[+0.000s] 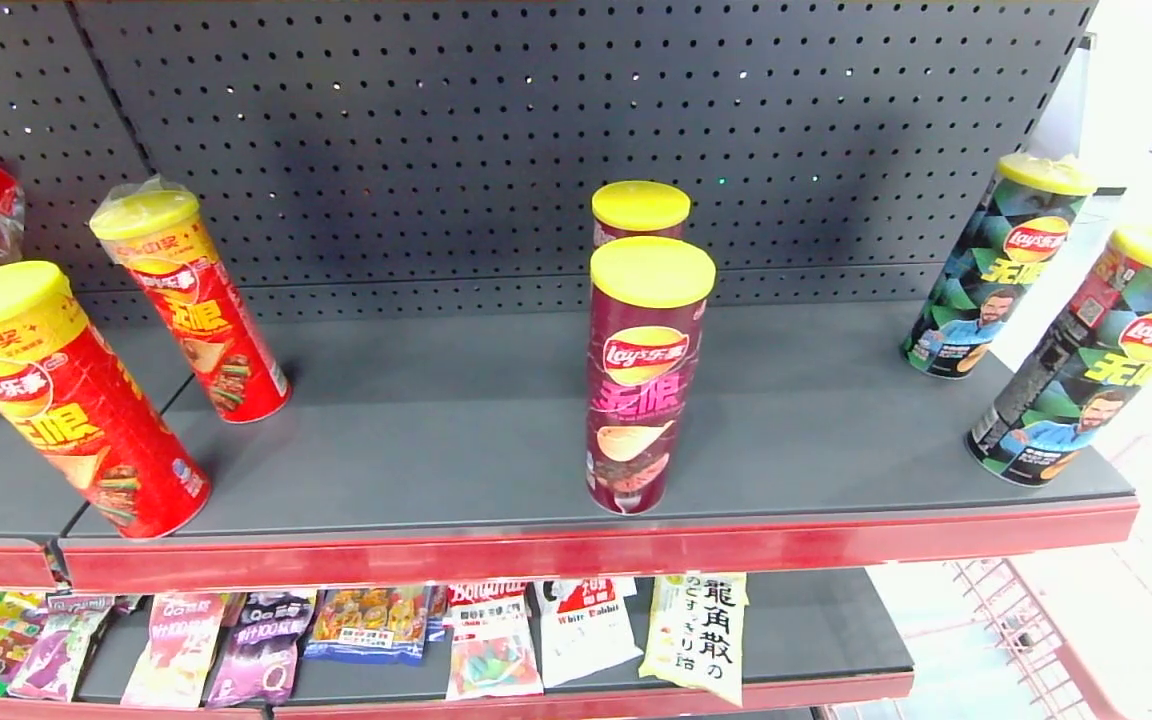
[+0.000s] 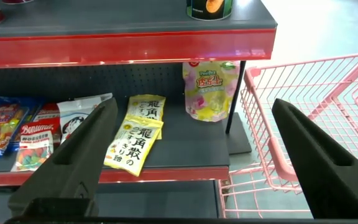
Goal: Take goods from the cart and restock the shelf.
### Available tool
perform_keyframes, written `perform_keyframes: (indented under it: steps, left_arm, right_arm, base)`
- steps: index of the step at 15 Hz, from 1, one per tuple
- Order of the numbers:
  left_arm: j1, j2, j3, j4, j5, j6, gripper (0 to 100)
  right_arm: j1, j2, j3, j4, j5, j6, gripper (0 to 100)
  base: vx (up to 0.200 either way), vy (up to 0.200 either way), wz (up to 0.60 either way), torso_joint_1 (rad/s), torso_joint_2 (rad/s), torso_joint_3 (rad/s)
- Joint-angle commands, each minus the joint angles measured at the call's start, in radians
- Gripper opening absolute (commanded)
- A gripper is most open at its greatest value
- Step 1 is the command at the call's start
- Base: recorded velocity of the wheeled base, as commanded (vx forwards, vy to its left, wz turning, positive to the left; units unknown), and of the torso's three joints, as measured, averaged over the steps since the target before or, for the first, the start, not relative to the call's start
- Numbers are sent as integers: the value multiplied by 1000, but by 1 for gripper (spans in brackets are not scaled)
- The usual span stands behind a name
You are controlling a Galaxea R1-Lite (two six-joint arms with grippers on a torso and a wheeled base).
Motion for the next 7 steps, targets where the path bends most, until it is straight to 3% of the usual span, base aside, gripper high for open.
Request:
perform_keyframes:
  steps: [1,7]
  left_arm:
    - [0,1,-1,0,1,0,100]
    - [0,1,-1,0,1,0,100]
  right_arm:
    - [0,0,0,0,-1,0,100]
    - [0,0,0,0,-13,2,100]
  base:
    - [0,0,0,0,0,0]
    - [0,0,0,0,0,0]
